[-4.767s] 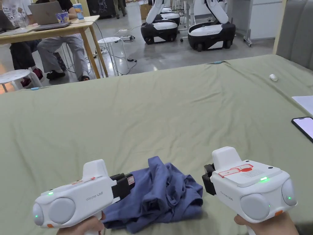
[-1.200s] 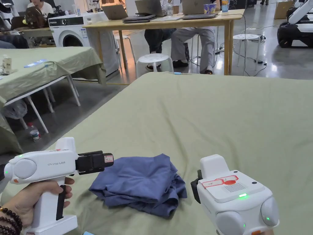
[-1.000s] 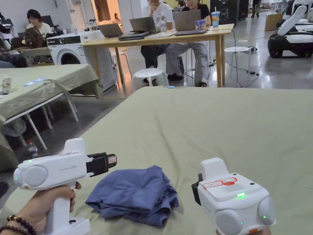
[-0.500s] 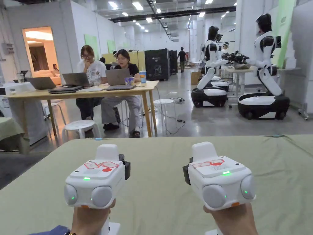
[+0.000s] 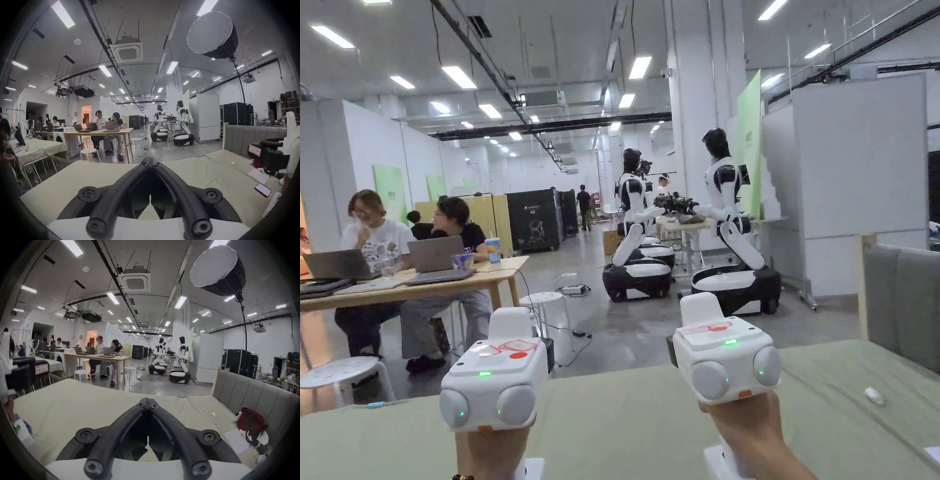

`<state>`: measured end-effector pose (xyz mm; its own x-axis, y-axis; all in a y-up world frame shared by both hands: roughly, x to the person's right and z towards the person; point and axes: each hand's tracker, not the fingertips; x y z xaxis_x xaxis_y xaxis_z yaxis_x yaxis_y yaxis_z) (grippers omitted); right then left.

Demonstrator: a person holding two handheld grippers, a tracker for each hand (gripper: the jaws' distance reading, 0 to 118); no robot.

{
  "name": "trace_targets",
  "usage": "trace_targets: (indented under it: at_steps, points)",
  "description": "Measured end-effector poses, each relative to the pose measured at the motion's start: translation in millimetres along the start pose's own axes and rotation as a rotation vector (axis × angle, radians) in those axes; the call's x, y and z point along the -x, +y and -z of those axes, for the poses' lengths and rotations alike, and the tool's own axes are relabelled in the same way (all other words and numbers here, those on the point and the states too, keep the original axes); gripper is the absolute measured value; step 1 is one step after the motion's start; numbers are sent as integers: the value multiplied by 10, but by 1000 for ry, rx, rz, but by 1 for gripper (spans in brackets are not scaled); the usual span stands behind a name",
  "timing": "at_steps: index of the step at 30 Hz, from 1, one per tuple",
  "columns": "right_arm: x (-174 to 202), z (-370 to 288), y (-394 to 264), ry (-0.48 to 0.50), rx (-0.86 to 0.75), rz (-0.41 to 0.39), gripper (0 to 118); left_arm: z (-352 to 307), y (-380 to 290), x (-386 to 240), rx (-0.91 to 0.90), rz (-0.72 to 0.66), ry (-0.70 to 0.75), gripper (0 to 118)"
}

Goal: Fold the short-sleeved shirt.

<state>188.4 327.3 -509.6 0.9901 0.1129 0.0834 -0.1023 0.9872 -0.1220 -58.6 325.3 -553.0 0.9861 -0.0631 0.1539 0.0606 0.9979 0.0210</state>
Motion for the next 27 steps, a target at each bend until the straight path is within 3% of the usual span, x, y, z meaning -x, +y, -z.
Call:
trace_targets:
  at_steps: [5, 17, 18, 19, 21, 22, 23, 27]
  points:
    - [-100, 252, -255, -1, -6, 46, 0, 297, -240, -152, 20, 19, 6, 0]
    - [-37, 325, -334, -2, -17, 63, 4, 500, -572, -96, 61, 6, 40, 1]
    - [-45, 314, -329, 0, -19, 65, 13, 491, -569, -122, 62, 5, 40, 10]
    - [-52, 369, -338, 0, -20, 69, 44, 492, -570, -125, 64, 1, 42, 36]
    - [-71, 392, -330, 3, -2, 87, 114, 506, -576, -126, 84, -28, 50, 101]
    - [-76, 401, -341, 2, 12, 98, 116, 494, -553, -148, 102, -50, 57, 118]
    - [-28, 361, -332, 2, -28, 99, 117, 432, -554, -127, 84, -77, 39, 114]
    - [-3, 432, -333, 21, -34, 85, 118, 401, -551, -115, 79, -66, 67, 118]
